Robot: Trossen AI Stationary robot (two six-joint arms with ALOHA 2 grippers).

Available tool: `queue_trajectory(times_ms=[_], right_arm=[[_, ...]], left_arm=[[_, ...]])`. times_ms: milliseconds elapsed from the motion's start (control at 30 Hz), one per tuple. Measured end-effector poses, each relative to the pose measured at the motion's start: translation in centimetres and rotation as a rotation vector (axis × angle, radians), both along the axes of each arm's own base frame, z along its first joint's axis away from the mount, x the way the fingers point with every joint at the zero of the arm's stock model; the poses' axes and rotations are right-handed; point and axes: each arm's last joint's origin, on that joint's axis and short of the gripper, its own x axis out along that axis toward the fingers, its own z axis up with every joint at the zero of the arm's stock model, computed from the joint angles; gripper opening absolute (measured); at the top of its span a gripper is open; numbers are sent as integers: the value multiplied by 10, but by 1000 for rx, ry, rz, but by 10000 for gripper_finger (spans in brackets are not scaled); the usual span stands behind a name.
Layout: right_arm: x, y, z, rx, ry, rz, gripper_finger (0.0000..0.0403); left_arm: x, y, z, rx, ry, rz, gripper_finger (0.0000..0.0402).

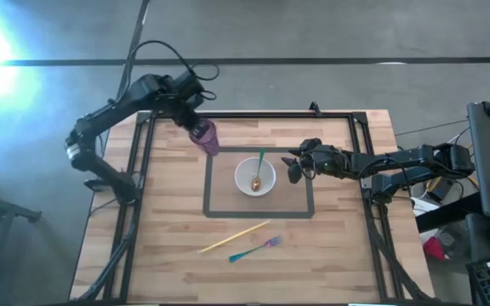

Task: Pick & Place Utensil
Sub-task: Put the purple glass on the top left of the white bowl on the brown placemat

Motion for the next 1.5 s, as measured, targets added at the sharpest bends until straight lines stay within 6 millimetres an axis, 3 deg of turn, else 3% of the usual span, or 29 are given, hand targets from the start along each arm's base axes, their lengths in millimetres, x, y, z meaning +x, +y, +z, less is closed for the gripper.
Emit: queue_trajectory(times_ms=[500,733,1200,1500], right_arm=[[0,0,0,0,0,0,210],[0,0,0,2,-1,-1,210],[0,0,0,3,-1,-1,210],[0,0,0,3,-1,-1,210]], left_arm=[[29,16,-33,-106,73,-91,7],[41,23,-50,-91,-4,-132,6],[40,22,-85,-127,33,-136,5],[41,20,-95,-101,62,-163,7]])
